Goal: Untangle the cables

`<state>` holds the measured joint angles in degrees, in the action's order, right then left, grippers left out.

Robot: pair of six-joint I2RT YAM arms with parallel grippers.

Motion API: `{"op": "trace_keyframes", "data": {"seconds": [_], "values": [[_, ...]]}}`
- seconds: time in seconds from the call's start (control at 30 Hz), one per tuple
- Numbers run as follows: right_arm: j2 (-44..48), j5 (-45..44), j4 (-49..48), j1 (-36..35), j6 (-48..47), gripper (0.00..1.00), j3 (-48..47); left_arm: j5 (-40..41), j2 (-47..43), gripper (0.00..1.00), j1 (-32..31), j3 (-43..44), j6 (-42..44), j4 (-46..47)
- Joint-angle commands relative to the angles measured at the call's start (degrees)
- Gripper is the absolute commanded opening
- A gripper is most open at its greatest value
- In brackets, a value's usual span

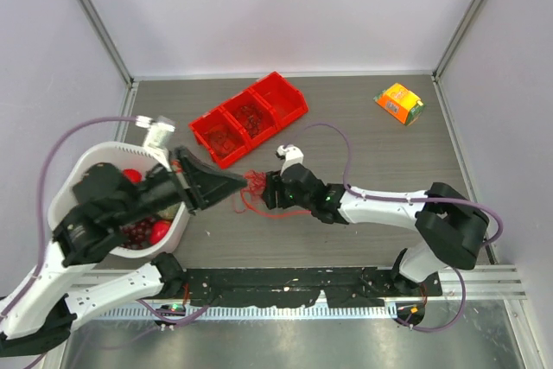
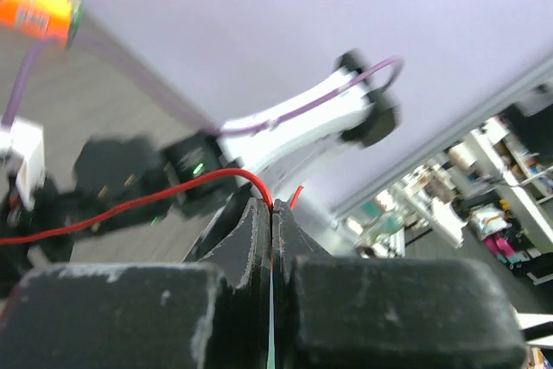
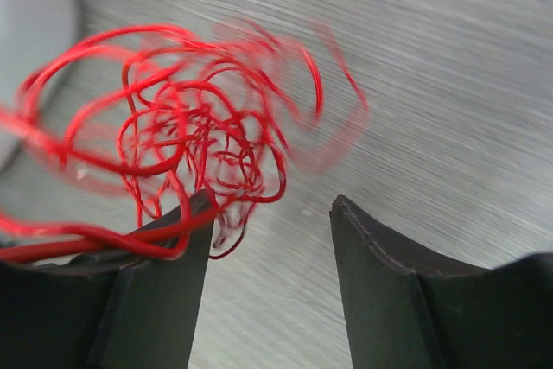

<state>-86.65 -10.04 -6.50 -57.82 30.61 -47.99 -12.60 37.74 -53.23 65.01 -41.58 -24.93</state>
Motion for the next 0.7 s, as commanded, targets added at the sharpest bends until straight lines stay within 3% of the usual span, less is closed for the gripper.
{"op": "trace_keyframes", "data": {"seconds": [0.0, 0.3, 0.47, 0.57, 0.67], "values": [[0.86, -7.98, -0.7, 2.97, 5.51, 0.59, 7.18, -3.23, -0.12, 0.0, -0.2, 12.57, 2.29, 6.22], [16.59, -9.02, 6.13, 11.85, 6.66, 0.59, 16.96, 2.67, 5.06, 0.0, -0.2, 27.44, 8.88, -1.79], [23.62, -2.27, 11.15, 12.21, -2.39, 0.66, 13.54, 3.2, 8.75, 0.0, -0.12, 30.43, 8.98, -2.23], [25.13, -6.91, 14.76, 12.29, -3.27, 0.73, 11.34, 3.02, 10.51, 0.0, -0.2, 31.92, 8.45, -0.31], [20.59, -8.59, 15.9, 15.01, -2.05, 0.77, 10.81, 1.27, 13.32, 0.0, -0.12, 35.96, 7.84, 2.33]]}}
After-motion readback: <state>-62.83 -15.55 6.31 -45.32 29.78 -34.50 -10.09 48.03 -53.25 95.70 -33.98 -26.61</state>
